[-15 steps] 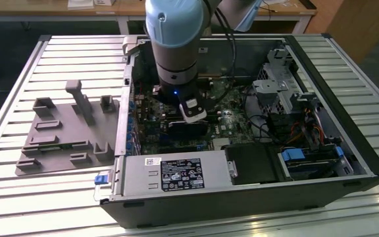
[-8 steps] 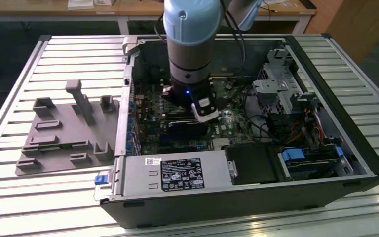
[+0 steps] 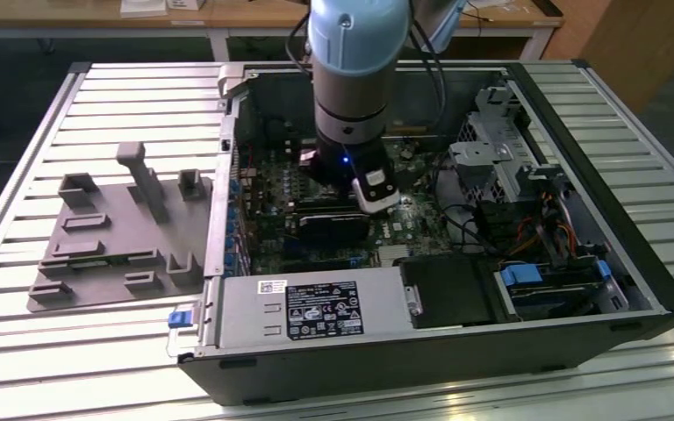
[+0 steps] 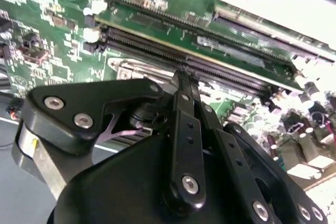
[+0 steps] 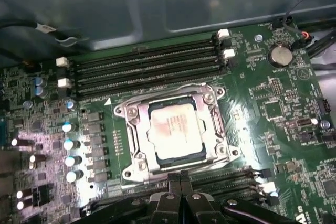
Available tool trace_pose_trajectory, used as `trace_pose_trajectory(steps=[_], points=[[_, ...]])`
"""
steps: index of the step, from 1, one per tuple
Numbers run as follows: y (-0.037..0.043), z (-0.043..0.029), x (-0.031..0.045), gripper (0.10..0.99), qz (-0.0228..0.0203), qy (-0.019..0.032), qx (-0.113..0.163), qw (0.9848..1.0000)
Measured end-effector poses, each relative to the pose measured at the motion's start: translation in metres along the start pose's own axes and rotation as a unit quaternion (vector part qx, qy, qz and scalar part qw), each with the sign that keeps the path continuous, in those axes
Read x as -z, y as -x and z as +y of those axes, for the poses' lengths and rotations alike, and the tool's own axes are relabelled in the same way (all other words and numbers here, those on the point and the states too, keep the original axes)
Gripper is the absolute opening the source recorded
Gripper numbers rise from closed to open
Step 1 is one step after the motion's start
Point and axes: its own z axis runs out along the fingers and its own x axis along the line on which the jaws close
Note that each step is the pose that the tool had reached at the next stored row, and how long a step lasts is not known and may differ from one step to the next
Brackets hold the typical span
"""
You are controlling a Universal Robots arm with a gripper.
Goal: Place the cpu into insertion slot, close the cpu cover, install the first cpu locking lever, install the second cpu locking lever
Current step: 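Install the second cpu locking lever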
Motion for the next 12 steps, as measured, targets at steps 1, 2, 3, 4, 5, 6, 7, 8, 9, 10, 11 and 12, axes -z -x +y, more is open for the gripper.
trace_pose_trajectory(steps=[1,2,3,4,5,6,7,8,9,10,11,12], points=[[-0.0004,0.0019,-0.0005,0.102,-0.0002,-0.0013,0.000,1.0000],[-0.0007,0.0038,-0.0009,0.102,-0.0004,-0.0027,0.000,1.0000],[-0.0010,0.0058,-0.0014,0.102,-0.0007,-0.0041,0.000,1.0000],[-0.0012,0.0076,-0.0019,0.102,-0.0009,-0.0057,0.000,1.0000],[-0.0015,0.0094,-0.0023,0.102,-0.0012,-0.0075,0.000,1.0000],[-0.0018,0.0113,-0.0027,0.102,-0.0015,-0.0096,0.000,1.0000],[-0.0021,0.0132,-0.0031,0.102,-0.0020,-0.0123,0.001,0.9999],[-0.0025,0.0151,-0.0037,0.102,-0.0025,-0.0152,0.001,0.9999],[-0.0028,0.0171,-0.0042,0.102,-0.0030,-0.0185,0.001,0.9998],[-0.0032,0.0192,-0.0047,0.102,-0.0037,-0.0222,0.001,0.9997],[-0.0036,0.0213,-0.0052,0.102,-0.0044,-0.0265,0.001,0.9996],[-0.0039,0.0235,-0.0057,0.102,-0.0052,-0.0306,0.001,0.9995]])
